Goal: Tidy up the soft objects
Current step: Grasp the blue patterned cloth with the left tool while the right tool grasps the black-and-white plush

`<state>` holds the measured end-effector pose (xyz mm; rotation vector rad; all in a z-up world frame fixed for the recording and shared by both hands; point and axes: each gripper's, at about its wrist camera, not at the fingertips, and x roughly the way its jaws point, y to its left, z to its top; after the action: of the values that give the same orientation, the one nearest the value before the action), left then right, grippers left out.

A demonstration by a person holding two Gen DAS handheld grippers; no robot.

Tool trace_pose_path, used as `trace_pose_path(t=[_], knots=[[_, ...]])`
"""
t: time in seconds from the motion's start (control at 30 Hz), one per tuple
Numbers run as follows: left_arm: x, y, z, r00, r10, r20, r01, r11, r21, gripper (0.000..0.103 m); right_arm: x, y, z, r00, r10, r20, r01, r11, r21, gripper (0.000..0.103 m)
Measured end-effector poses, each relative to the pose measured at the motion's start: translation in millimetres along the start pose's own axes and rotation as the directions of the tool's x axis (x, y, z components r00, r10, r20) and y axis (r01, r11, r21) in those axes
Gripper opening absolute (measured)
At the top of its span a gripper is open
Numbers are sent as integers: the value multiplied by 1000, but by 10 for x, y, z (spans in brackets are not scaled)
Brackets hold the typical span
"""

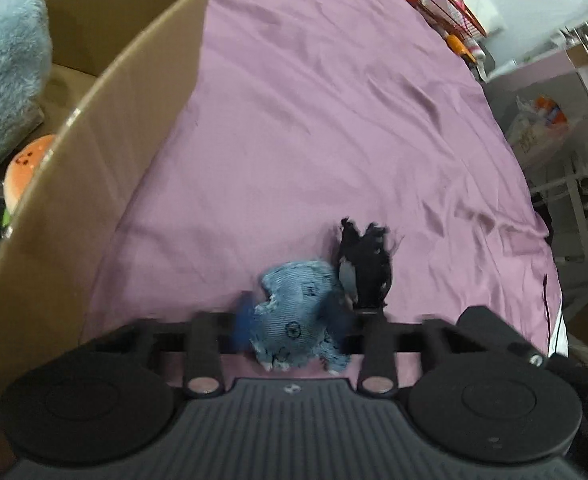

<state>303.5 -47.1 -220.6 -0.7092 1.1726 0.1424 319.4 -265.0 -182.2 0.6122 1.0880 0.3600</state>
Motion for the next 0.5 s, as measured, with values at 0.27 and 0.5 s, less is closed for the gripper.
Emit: trace_pose_path(t=[0.27, 0.5], knots=[[23, -19, 245, 999, -38, -28, 38, 999, -4, 25, 220, -10, 45, 1000, -1, -32, 2, 1000, 26, 55], [-22, -113, 322, 998, -18, -57, 21, 998, 58, 25, 368, -48, 150, 998, 51, -28, -48, 993, 105, 55]])
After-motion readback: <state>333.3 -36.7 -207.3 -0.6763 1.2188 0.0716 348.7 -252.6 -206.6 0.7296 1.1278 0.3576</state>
